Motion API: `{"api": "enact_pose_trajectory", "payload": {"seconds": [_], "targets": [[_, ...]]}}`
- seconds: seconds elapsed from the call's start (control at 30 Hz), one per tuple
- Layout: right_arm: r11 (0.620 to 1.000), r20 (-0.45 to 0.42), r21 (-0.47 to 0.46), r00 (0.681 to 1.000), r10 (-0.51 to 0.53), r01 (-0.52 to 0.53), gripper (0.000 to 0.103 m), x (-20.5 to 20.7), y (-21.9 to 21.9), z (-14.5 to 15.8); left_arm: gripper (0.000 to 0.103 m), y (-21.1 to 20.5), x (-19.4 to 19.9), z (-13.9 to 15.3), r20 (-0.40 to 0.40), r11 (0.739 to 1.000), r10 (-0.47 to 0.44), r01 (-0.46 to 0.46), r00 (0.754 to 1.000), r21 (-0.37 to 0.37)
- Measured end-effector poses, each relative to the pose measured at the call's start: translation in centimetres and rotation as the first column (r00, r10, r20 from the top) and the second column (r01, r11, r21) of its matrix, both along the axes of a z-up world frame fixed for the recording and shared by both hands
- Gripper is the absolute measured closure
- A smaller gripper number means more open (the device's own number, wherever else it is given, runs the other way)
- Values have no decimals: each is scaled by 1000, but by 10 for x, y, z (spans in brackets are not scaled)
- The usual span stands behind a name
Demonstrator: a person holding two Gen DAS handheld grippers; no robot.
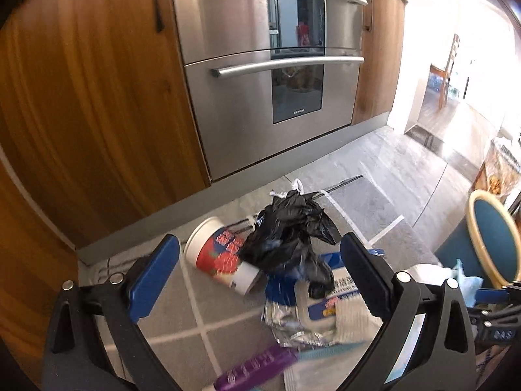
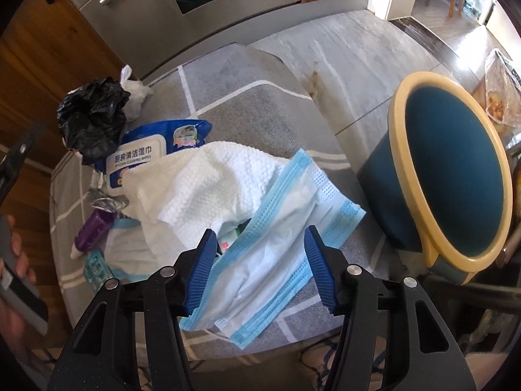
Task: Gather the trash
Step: 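Grasp the black plastic bag with the left tool while the right tool grasps the blue mask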
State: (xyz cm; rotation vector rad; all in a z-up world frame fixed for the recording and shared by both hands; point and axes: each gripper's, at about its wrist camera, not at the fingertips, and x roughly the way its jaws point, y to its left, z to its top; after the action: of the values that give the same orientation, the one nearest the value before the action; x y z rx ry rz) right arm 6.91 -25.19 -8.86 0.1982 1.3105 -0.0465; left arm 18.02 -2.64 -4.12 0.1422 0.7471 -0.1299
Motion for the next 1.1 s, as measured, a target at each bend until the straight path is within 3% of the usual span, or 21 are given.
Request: {"api": "enact_pose_trajectory", "payload": {"seconds": [0.2, 0.27, 0.4, 0.47, 0.53, 0.57, 0.63, 0.73, 1.1], "targets": [[1000, -18, 21, 1000, -7, 7, 49, 3, -4, -6, 6, -8, 20, -9, -26, 1000, -26, 26, 999, -15], [999, -32, 40, 999, -10, 12, 53, 5, -6, -9, 11, -9, 26, -14, -46, 999, -34, 33, 998, -18], [999, -48, 50, 999, -7, 9, 64, 7, -5, -14, 28, -11, 32, -25, -90, 998, -56, 55, 994, -16], [998, -59, 63, 998, -17, 21, 70, 7, -7, -16, 42, -14, 32, -29, -103, 998, -65, 67, 993, 11], [998, -65, 59, 998, -17, 21, 82, 8, -7, -18, 61, -14, 32, -32, -124, 997, -78, 80, 989, 12], [998, -67, 57, 998, -15, 19, 85, 7, -6, -18, 64, -13, 32, -33, -132, 997, -82, 83, 988, 5], [998, -65, 56, 998, -11, 14, 97, 6, -5, -18, 68, -11, 29, -32, -134, 997, -82, 83, 988, -3], [998, -50, 56, 999, -3, 6, 101, 6, -3, -14, 75, -9, 26, -30, -142, 996, -84, 82, 986, -20], [998, 71, 45, 997, 37, -41, 102, 9, 3, 15, 81, -3, 7, -6, -130, 998, -61, 56, 990, -42]]}}
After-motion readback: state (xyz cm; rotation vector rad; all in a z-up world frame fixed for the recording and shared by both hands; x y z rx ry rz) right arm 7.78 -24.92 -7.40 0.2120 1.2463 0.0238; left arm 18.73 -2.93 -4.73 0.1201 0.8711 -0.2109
